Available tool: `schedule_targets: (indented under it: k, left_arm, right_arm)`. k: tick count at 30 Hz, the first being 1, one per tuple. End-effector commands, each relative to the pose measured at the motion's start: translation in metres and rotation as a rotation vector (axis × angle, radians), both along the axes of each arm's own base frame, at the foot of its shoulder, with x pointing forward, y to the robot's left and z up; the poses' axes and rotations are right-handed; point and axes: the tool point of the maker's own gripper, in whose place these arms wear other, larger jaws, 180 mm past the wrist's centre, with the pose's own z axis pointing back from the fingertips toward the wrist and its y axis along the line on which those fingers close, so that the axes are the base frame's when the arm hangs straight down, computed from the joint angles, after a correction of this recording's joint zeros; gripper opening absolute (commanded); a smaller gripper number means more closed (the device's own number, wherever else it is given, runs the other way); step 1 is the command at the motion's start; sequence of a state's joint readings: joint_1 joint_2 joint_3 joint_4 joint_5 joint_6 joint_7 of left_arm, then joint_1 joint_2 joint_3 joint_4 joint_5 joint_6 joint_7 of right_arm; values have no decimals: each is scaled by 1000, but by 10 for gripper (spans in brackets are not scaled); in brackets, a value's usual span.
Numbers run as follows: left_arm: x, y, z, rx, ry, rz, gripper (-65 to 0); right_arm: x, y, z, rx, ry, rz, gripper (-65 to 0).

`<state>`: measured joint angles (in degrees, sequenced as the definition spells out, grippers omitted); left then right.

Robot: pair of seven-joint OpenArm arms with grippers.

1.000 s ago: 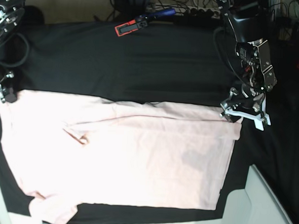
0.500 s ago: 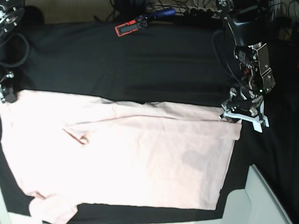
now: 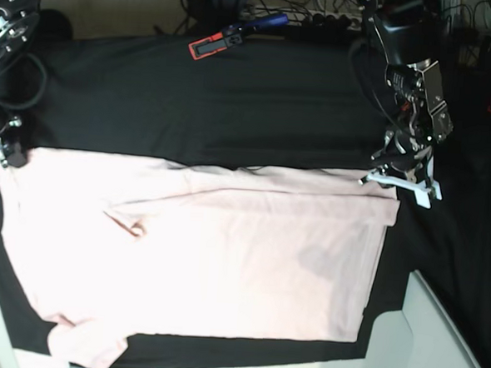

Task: Fold the T-shirt properly
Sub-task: 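Pull the folded edge over the shirt toward the hem with both grippers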

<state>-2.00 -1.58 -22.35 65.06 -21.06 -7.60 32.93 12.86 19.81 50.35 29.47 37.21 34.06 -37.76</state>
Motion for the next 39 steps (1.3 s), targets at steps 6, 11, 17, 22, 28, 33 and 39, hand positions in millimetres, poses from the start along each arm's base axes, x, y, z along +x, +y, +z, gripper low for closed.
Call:
schedule_targets:
  k: [6, 11, 17, 22, 28, 33, 39]
  left_arm:
    - [-10, 18, 18, 77, -22, -4, -650]
    - [-22, 21, 14, 91, 0, -8, -650]
    - [-45, 23, 2, 98, 53, -19, -650]
    - [-64, 23, -7, 99, 88, -20, -650]
    - [-82, 27, 4, 142, 86, -37, -650]
    - [-99, 29, 15, 178, 84, -52, -650]
    - [-119, 35, 10, 188, 124, -49, -650]
  right_arm:
    - [-9, -27, 10, -51, -15, -21, -647]
    - [-30, -29, 0, -56, 28, -21, -647]
    - [-58, -37, 0, -105, 37, 3, -649]
    - [-75, -38, 13, -109, 32, 50, -649]
    - [-103, -37, 7, -96, 59, 36, -649]
    - [-114, -34, 2, -91, 79, 43, -649]
    - [-130, -37, 1, -113, 108, 58, -649]
